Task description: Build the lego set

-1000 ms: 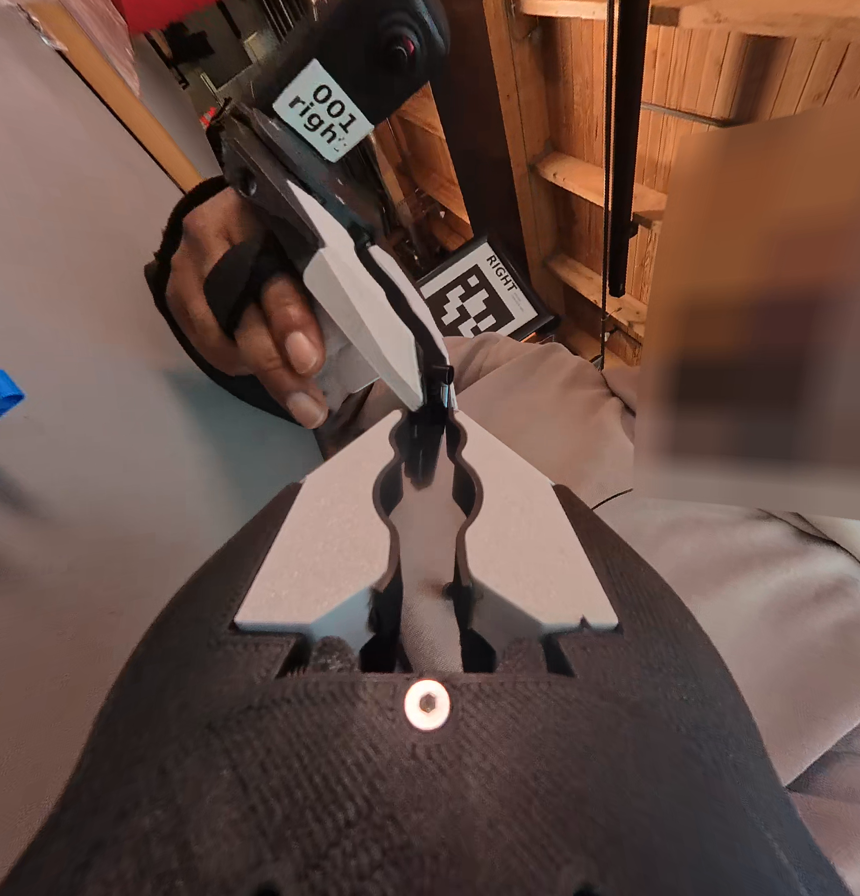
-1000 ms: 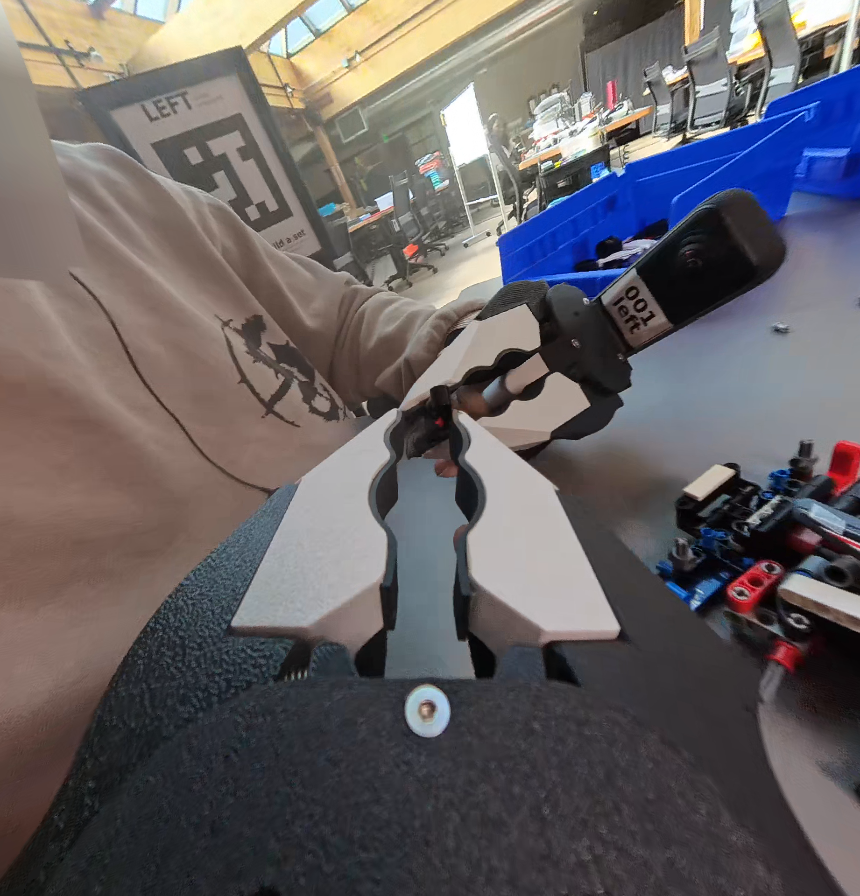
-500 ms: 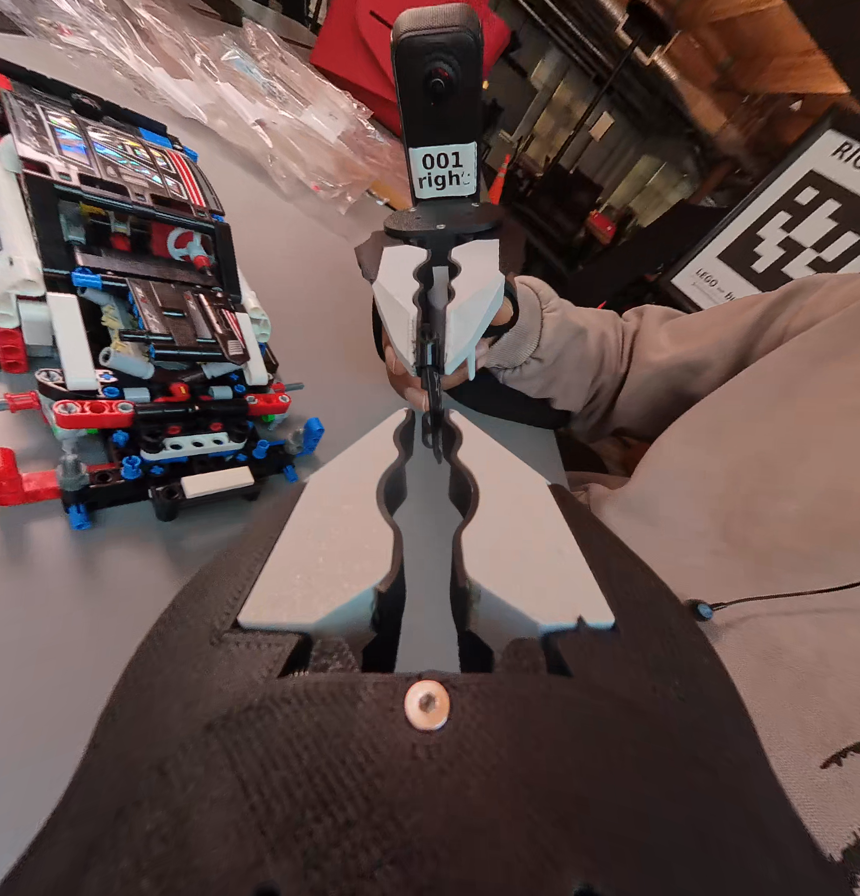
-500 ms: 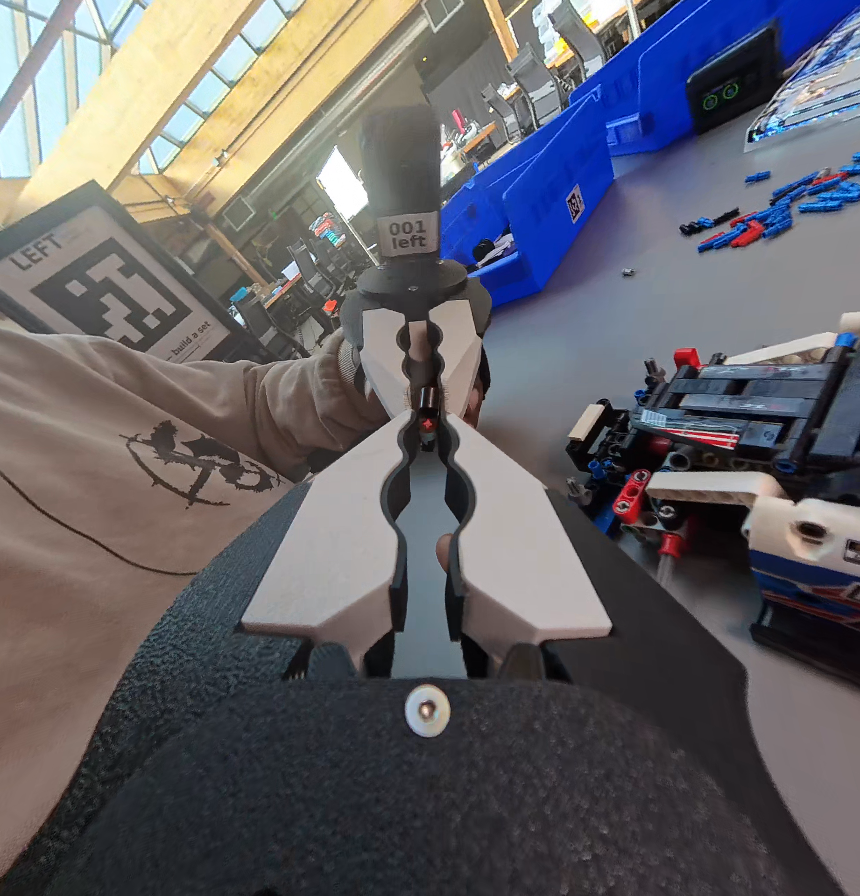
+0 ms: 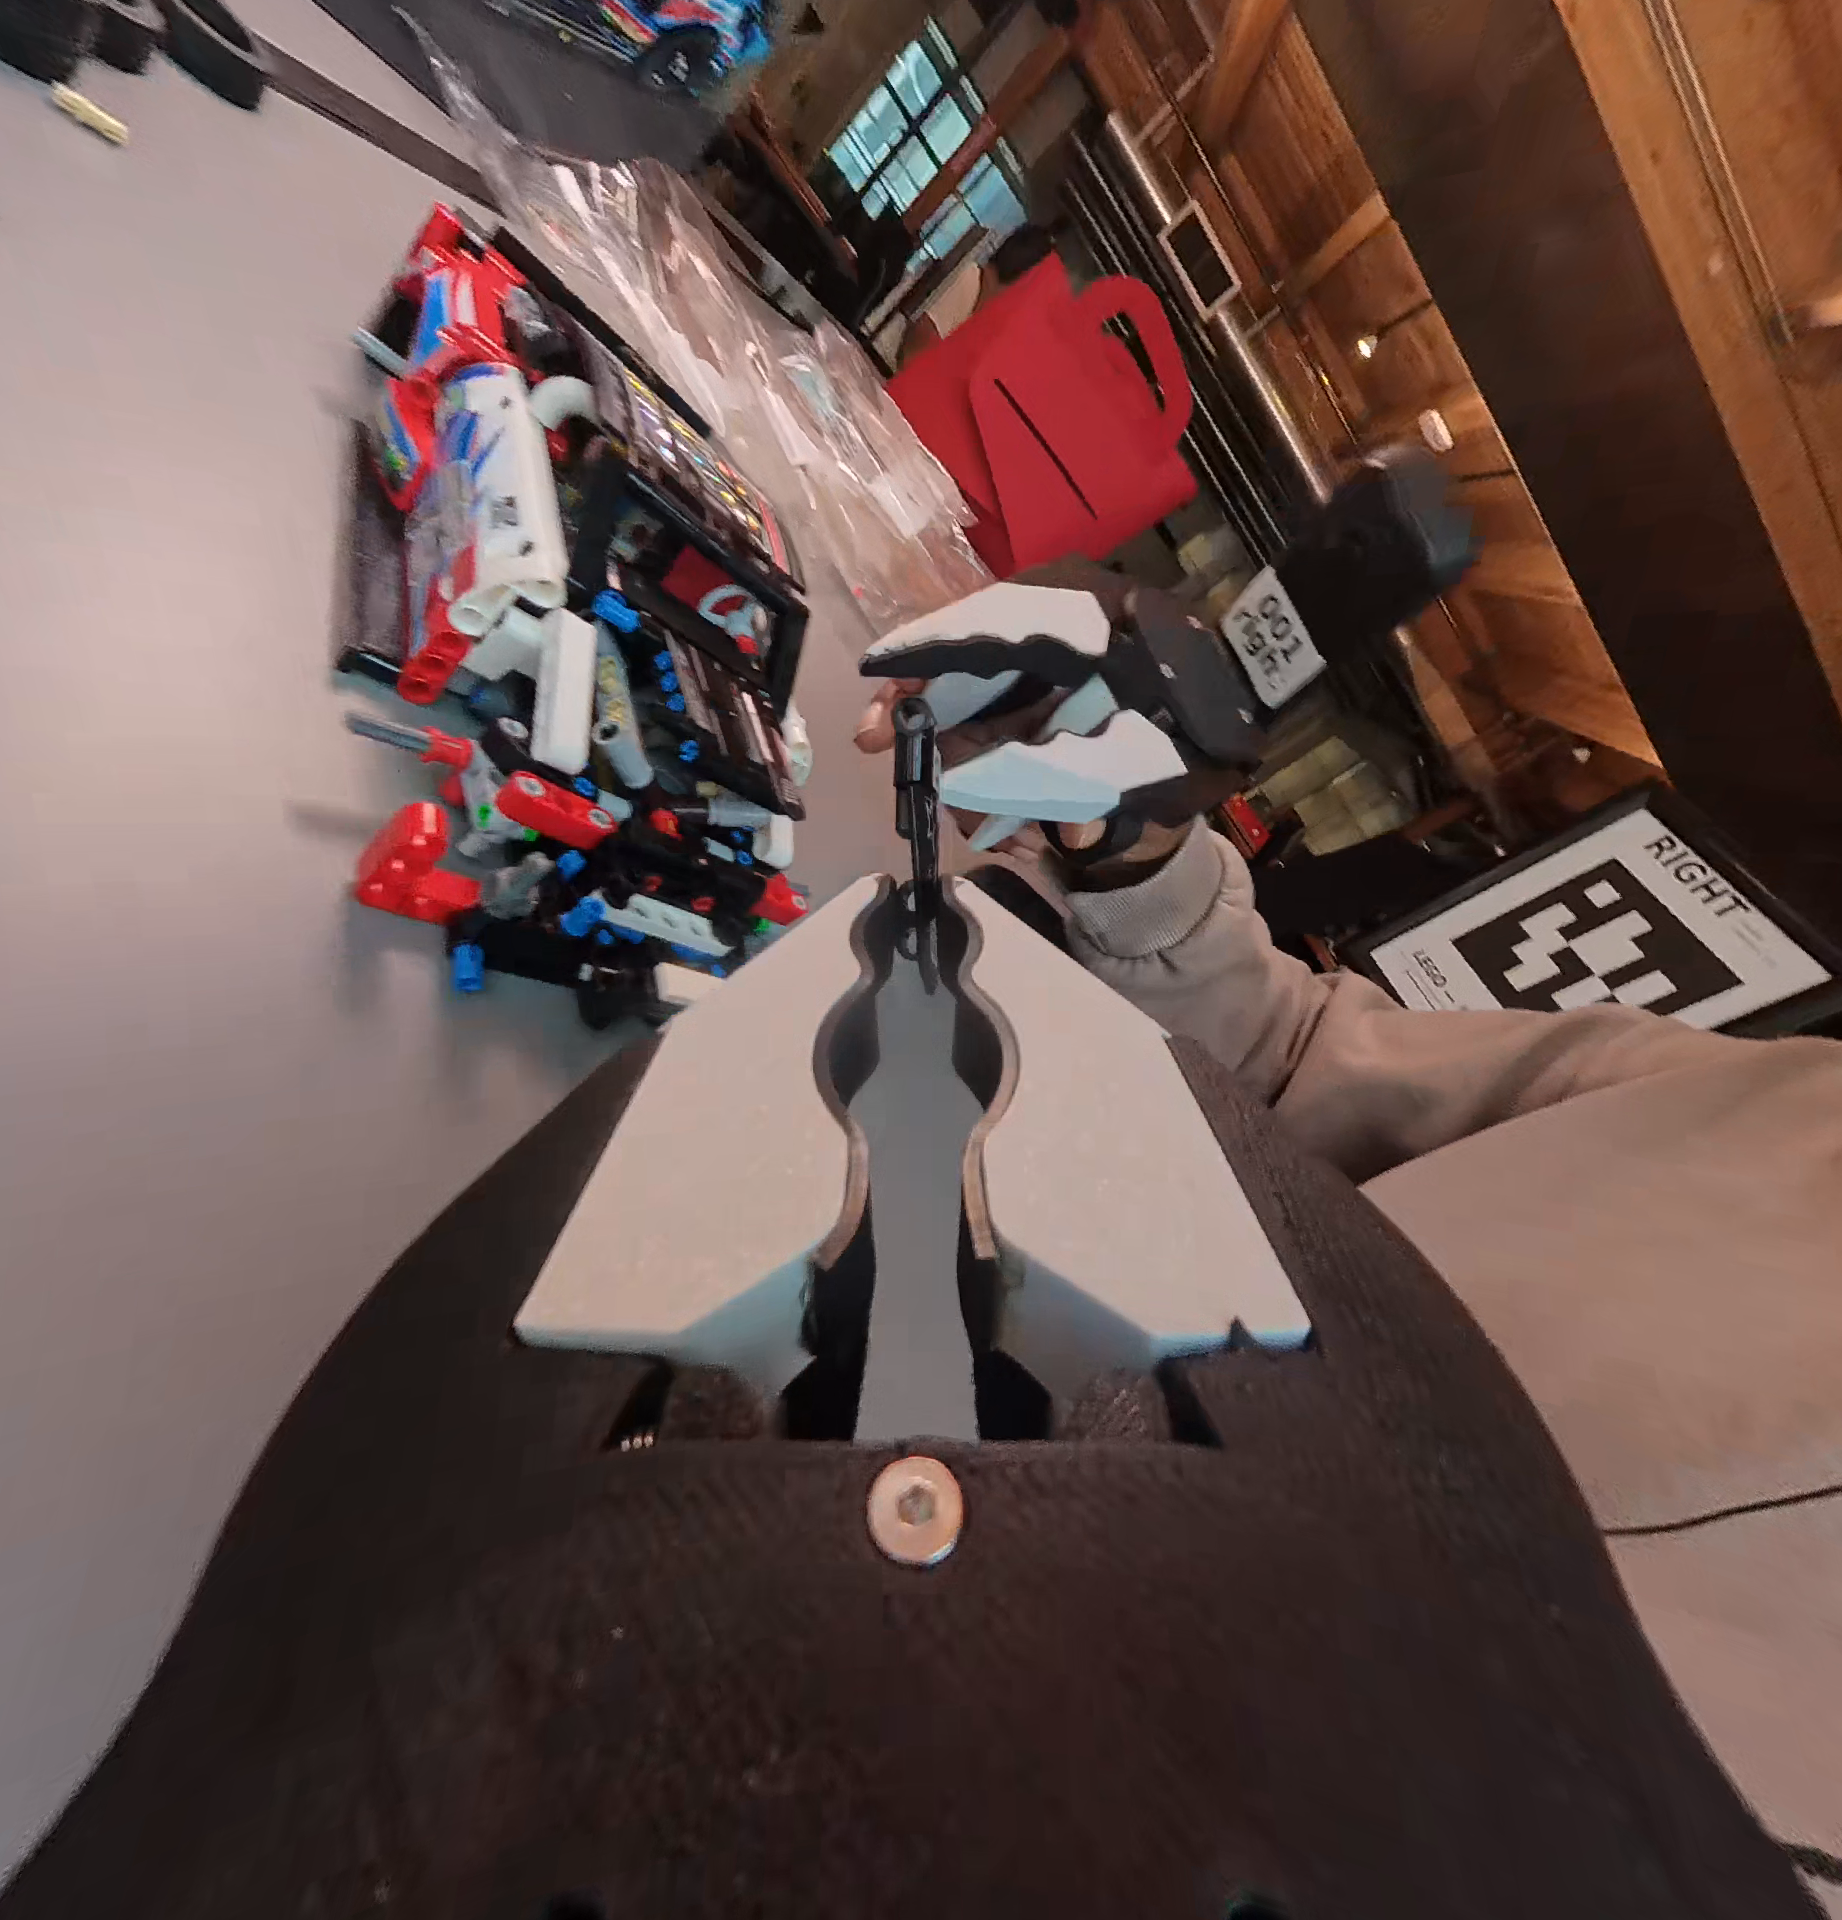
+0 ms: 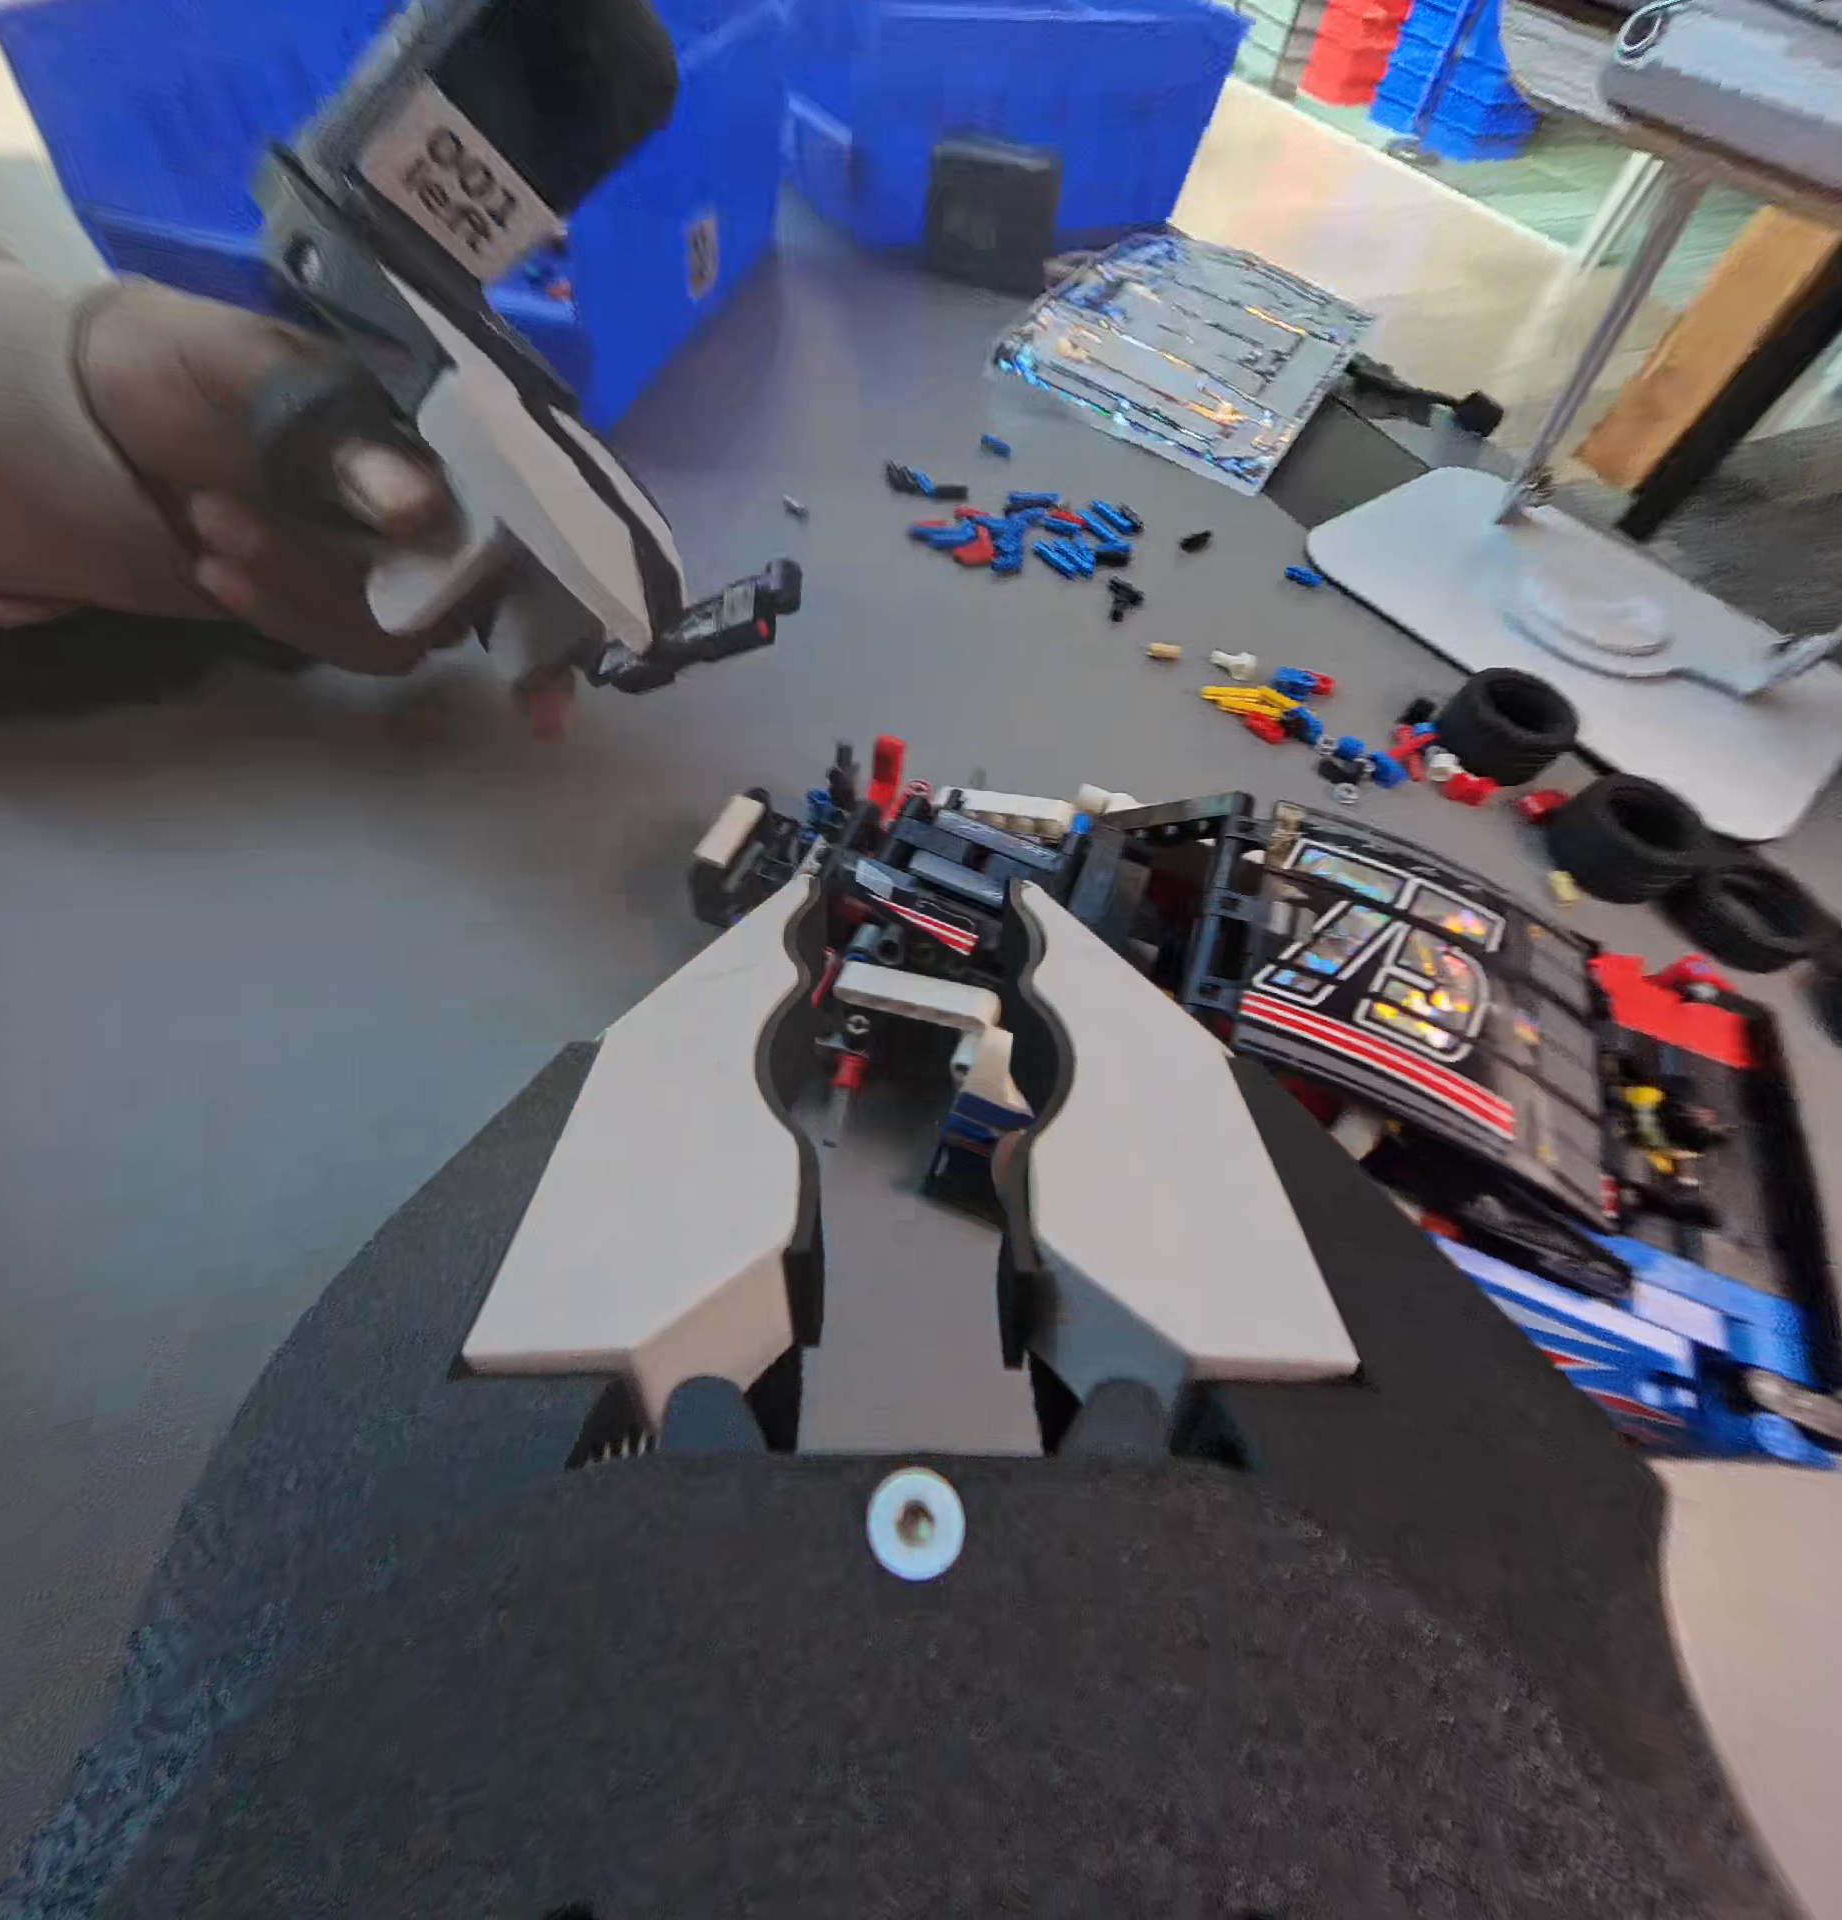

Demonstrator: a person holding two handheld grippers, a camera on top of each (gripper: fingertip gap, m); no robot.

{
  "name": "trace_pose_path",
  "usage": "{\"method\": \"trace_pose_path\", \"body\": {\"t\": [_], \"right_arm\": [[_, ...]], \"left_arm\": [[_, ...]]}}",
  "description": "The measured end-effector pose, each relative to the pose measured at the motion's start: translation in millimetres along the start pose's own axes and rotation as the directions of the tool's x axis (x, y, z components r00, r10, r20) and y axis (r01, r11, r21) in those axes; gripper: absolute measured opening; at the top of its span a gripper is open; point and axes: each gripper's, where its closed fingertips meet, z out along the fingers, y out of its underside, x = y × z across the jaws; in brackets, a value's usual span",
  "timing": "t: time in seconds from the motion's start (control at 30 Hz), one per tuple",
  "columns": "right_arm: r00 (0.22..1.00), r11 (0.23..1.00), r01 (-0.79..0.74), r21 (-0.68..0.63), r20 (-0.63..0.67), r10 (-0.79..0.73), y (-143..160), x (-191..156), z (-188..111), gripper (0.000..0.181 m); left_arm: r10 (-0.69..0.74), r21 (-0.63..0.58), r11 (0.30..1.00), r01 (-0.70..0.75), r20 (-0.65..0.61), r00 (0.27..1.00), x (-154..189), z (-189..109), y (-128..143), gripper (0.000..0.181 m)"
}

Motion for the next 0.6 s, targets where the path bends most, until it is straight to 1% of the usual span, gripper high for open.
{"method": "trace_pose_path", "body": {"t": [0.03,0.07,0.17,0.23,0.27,0.37,0.43,0.53,0.6], "right_arm": [[0.997,0.996,0.062,-0.056,-0.045,-0.065,0,5,3,0.035],[0.993,0.99,0.088,-0.11,-0.068,-0.095,-1,6,7,0.041],[0.981,0.951,0.109,-0.288,-0.121,-0.149,-1,7,27,0.068],[0.973,0.894,0.095,-0.439,-0.148,-0.176,9,10,39,0.08],[0.976,0.871,0.069,-0.487,-0.147,-0.159,13,11,45,0.083],[0.974,0.83,0.012,-0.558,-0.183,-0.137,18,21,49,0.079],[0.982,0.813,-0.023,-0.582,-0.166,-0.091,22,19,49,0.078],[0.986,0.789,-0.053,-0.612,-0.155,-0.054,27,22,45,0.083],[0.992,0.777,-0.086,-0.623,-0.123,0.012,31,20,44,0.082]], "left_arm": [[-0.003,0.037,0.999,0.002,0.033,0.999,-8,-4,-6,0.005],[-0.006,0.081,0.997,0.001,0.065,0.998,-16,-9,-14,0.005],[-0.03,0.198,0.98,0.006,0.122,0.992,-32,-26,-33,0.005],[-0.049,0.236,0.972,0.015,0.139,0.989,-39,-35,-39,0.005],[-0.054,0.251,0.968,0.016,0.146,0.988,-40,-38,-41,0.005],[-0.041,0.255,0.967,-0.001,0.16,0.986,-41,-40,-42,0.005],[-0.024,0.242,0.97,-0.016,0.159,0.987,-38,-37,-40,0.005],[-0.012,0.222,0.975,-0.019,0.142,0.99,-33,-33,-38,0.005],[-0.013,0.212,0.977,-0.014,0.127,0.992,-30,-30,-36,0.005]]}}
